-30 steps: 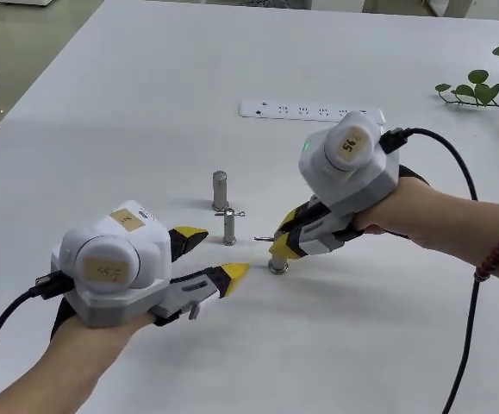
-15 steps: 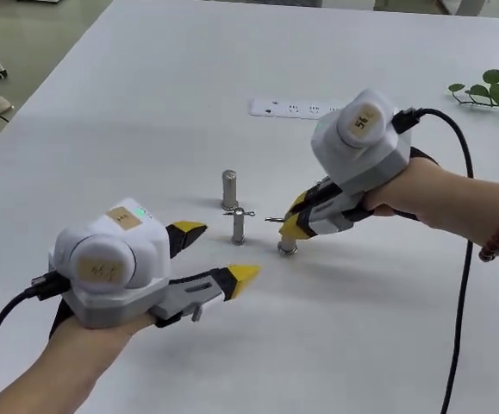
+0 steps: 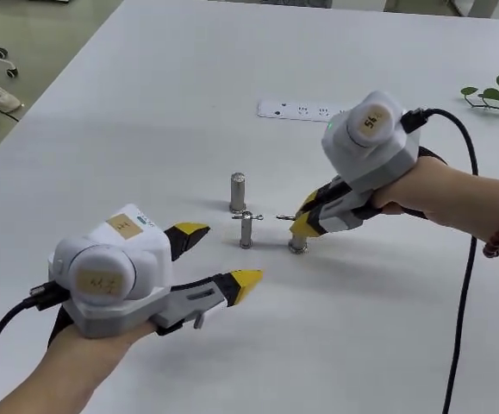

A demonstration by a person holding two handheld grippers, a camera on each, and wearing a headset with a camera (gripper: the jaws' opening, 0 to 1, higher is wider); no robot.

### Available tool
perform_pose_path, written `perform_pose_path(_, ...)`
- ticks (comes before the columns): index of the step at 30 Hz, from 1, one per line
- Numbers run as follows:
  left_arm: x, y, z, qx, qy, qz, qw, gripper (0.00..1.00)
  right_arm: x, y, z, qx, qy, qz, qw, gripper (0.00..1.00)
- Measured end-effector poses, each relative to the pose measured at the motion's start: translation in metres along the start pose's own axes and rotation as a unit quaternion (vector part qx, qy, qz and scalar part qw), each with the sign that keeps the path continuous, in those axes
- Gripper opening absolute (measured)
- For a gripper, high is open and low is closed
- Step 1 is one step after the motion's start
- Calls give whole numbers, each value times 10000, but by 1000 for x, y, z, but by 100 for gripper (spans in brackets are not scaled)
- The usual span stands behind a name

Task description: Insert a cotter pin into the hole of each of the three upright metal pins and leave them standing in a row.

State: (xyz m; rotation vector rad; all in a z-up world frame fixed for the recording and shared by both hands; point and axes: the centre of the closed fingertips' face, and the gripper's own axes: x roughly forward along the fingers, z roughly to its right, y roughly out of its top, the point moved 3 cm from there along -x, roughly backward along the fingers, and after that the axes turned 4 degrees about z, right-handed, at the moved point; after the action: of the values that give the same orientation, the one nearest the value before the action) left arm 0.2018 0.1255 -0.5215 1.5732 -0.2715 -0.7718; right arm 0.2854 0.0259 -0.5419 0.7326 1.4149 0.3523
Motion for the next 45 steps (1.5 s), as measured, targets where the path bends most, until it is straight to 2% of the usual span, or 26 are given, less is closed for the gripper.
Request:
perform_pose_path(6, -1, 2, 0, -24, 10, 59, 10000, 52, 0, -1, 2, 102, 77, 67, 9999, 8)
perform_pose_path(9, -1, 1, 0, 4, 22, 43, 10000, 52, -1, 0, -1, -124, 107, 45, 9999, 9)
perform_pose_path(13, -2, 1, 0, 6, 37, 36, 10000, 52, 0, 0, 1, -4, 83, 49, 10000, 10)
perform_pose_path(19, -4, 1, -2, 6, 45, 25, 10000, 53, -3, 3, -3, -104, 92, 101, 9999, 21)
perform_pose_path(25, -5, 2, -1, 0, 42, 47, 10000, 56, -6, 15, 1, 228, 50, 449, 9987, 28)
perform_pose_path(27, -5, 2, -1, 12, 33, 48, 10000, 56, -6, 22, 5, 400, 5, 692, 9968, 30)
perform_pose_path(30, -5, 2, 0, 25, 28, 55, 10000, 58, -7, 32, 6, 408, -98, 960, 9945, 30)
perform_pose_path(35, -5, 3, -1, 29, 28, 75, 10000, 59, 0, 47, 15, 747, -218, 1368, 9875, 30)
perform_pose_path(45, -7, 2, -4, -50, 105, 125, 9999, 58, 16, 66, 28, 885, -434, 1736, 9799, 24)
